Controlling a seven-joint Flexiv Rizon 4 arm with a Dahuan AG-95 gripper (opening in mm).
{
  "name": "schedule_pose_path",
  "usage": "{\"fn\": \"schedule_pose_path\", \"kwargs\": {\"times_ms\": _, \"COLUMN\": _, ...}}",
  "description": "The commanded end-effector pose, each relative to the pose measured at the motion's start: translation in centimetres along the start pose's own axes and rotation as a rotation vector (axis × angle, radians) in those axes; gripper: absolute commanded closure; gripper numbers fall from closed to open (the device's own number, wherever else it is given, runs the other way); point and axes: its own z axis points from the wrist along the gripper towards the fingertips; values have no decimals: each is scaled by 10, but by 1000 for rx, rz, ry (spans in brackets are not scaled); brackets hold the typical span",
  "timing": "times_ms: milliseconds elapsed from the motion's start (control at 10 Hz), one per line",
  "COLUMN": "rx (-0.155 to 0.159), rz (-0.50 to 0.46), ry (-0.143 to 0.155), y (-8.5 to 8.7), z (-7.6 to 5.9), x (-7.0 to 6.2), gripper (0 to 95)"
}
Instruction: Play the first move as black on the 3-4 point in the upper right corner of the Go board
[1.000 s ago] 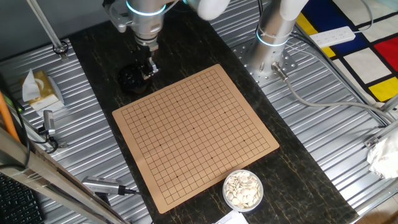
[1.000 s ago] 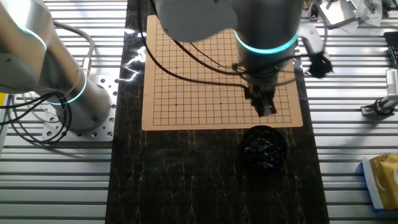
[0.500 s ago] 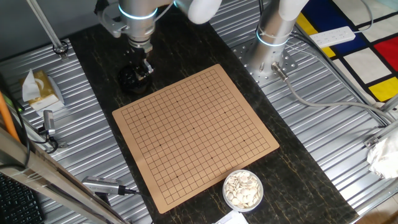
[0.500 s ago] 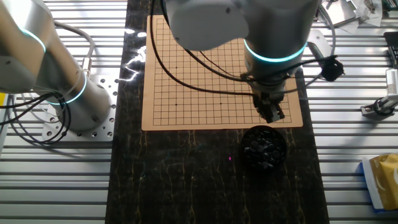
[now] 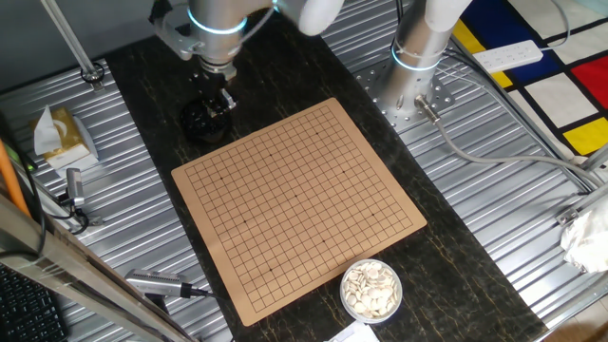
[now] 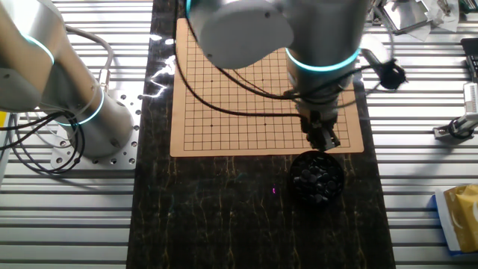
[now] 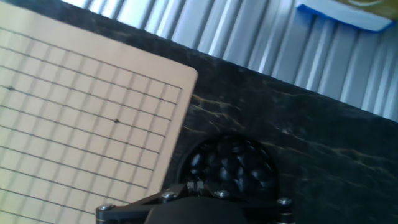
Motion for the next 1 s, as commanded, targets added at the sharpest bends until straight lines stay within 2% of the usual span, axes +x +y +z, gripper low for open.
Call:
{"fn": "schedule_pose_path", "kwargs": {"times_ms": 100, "rx": 169, "rz": -4, "ry": 11, "y": -8, "z": 25, "x": 10, "gripper": 950}}
{"fn": "schedule_pose_path", "kwargs": {"times_ms": 200, "rx": 182, "rz": -9, "ry": 14, "y": -9, "z": 27, "x": 11, "gripper": 950}}
{"fn": "schedule_pose_path", "kwargs": {"times_ms": 300, "rx": 245, "rz": -57, "ry": 34, "y": -13, "z": 28, "x": 17, "gripper": 950}}
{"fn": "schedule_pose_path", "kwargs": {"times_ms": 400, "rx": 245, "rz": -82, "ry": 35, "y": -15, "z": 28, "x": 19, "gripper": 950}}
{"fn": "schedule_pose_path", "kwargs": {"times_ms": 500, "rx": 238, "rz": -123, "ry": 21, "y": -18, "z": 30, "x": 23, "gripper": 950}}
{"fn": "schedule_pose_path", "kwargs": {"times_ms": 600, "rx": 247, "rz": -152, "ry": 9, "y": -18, "z": 33, "x": 24, "gripper": 950}}
{"fn": "schedule_pose_path", "kwargs": {"times_ms": 700, "rx": 243, "rz": -159, "ry": -2, "y": -17, "z": 34, "x": 24, "gripper": 950}}
{"fn": "schedule_pose_path", "kwargs": {"times_ms": 900, "rx": 247, "rz": -171, "ry": -6, "y": -17, "z": 36, "x": 25, "gripper": 950}}
{"fn": "schedule_pose_path", "kwargs": {"times_ms": 1000, "rx": 250, "rz": -182, "ry": -11, "y": -16, "z": 37, "x": 24, "gripper": 760}}
